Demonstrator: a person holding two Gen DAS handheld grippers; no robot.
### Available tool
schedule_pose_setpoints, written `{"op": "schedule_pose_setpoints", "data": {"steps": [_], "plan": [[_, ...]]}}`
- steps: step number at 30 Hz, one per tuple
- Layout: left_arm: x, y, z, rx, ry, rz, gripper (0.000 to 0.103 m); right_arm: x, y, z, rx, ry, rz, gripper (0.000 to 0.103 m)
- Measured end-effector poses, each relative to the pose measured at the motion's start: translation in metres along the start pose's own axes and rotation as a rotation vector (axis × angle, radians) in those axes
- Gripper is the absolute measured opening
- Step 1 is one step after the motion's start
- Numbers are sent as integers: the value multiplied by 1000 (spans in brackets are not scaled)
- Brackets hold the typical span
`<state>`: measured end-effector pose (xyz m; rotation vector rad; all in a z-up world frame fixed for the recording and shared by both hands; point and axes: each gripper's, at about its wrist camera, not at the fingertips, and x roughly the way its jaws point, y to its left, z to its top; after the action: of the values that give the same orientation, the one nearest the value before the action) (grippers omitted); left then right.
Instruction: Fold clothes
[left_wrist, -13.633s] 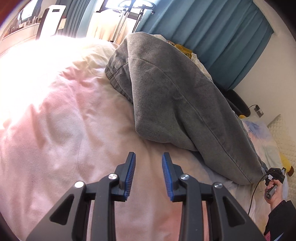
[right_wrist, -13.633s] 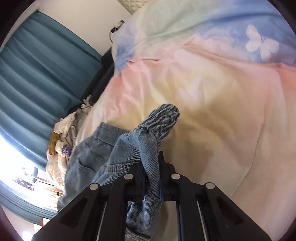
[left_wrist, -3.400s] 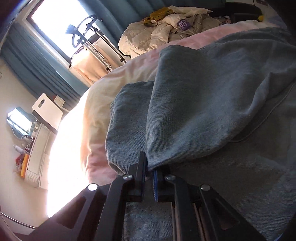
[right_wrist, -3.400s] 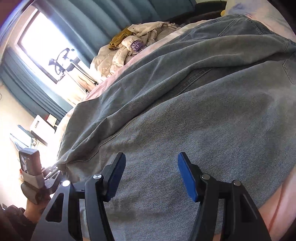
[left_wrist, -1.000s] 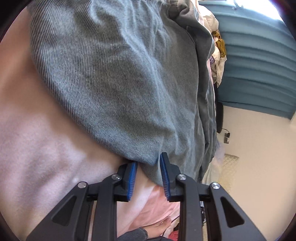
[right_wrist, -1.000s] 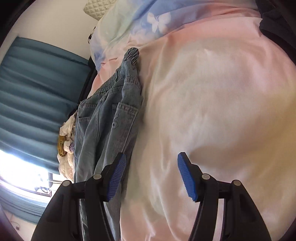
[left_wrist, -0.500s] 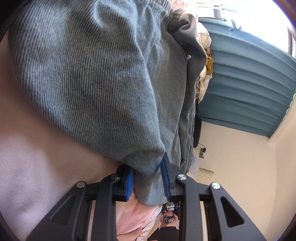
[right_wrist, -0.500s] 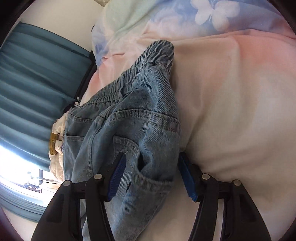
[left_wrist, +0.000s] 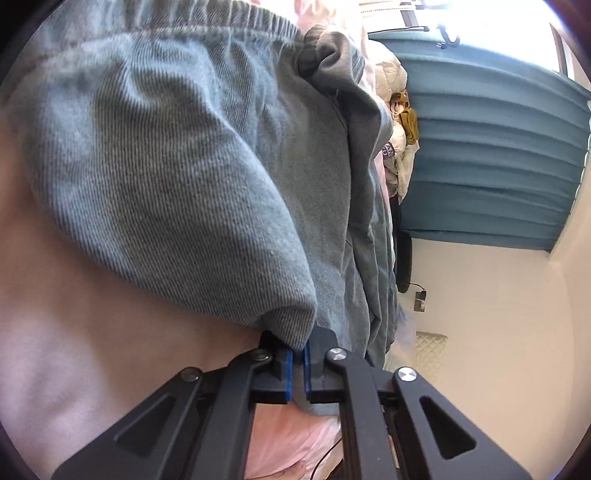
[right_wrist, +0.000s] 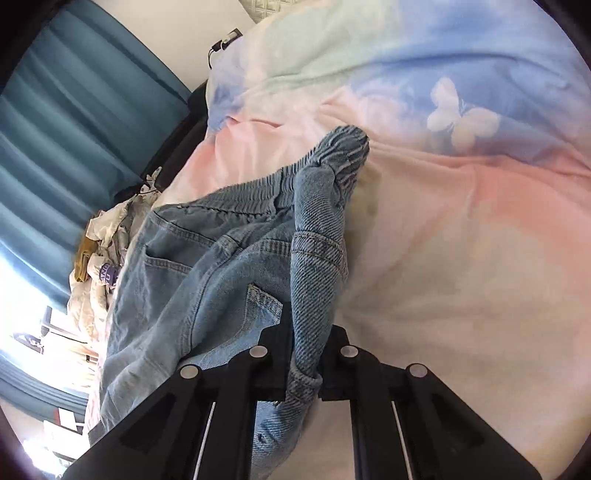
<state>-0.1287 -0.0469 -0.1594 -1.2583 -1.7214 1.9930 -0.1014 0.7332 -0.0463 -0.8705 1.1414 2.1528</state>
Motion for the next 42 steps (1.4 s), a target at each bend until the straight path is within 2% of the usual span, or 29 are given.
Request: {"op": "schedule_pose_setpoints", "data": {"steps": [3, 7, 9, 13, 15, 16, 17, 19, 23, 28, 31, 33, 35, 36, 38, 40, 42], "plan": [[-19, -17, -1, -24, -30, -48, 2, -17, 18, 13, -16, -8, 13, 7], [-32, -66, 21, 23, -77, -82, 2, -28, 63, 36, -41, -24, 22, 7], [-38, -86, 48, 34, -101, -72, 2, -28, 99, 48, -72, -40, 20, 7], [-8, -135, 108, 62, -133, 3, 2, -16, 170, 71, -120, -59, 2, 7], [-1, -144, 143, 78, -141, 50, 2, 3, 201, 82, -148, -73, -17, 7], [14, -153, 156, 89, -148, 76, 2, 13, 214, 87, -163, -80, -28, 7], [12, -156, 165, 96, -150, 97, 2, 29, 226, 91, -172, -83, -38, 7], [36, -161, 194, 109, -157, 144, 2, 61, 250, 99, -190, -87, -56, 7], [94, -165, 232, 143, -178, 245, 2, 136, 284, 105, -238, -79, -114, 7], [164, -159, 266, 184, -146, 361, 3, 223, 288, 102, -256, -23, -180, 8], [175, -154, 272, 213, -125, 385, 3, 249, 282, 96, -265, -10, -171, 9], [172, -153, 274, 227, -114, 348, 4, 253, 280, 91, -286, -16, -160, 13], [161, -151, 272, 224, -98, 308, 7, 247, 280, 89, -292, -11, -111, 28], [153, -152, 269, 219, -88, 292, 10, 240, 280, 88, -301, -4, -85, 40], [133, -154, 261, 217, -74, 252, 11, 221, 279, 86, -294, 10, -39, 45], [108, -165, 246, 267, -75, 191, 17, 199, 275, 86, -266, 25, 1, 53], [82, -173, 225, 324, -76, 137, 22, 167, 270, 82, -220, 8, 35, 57]]}}
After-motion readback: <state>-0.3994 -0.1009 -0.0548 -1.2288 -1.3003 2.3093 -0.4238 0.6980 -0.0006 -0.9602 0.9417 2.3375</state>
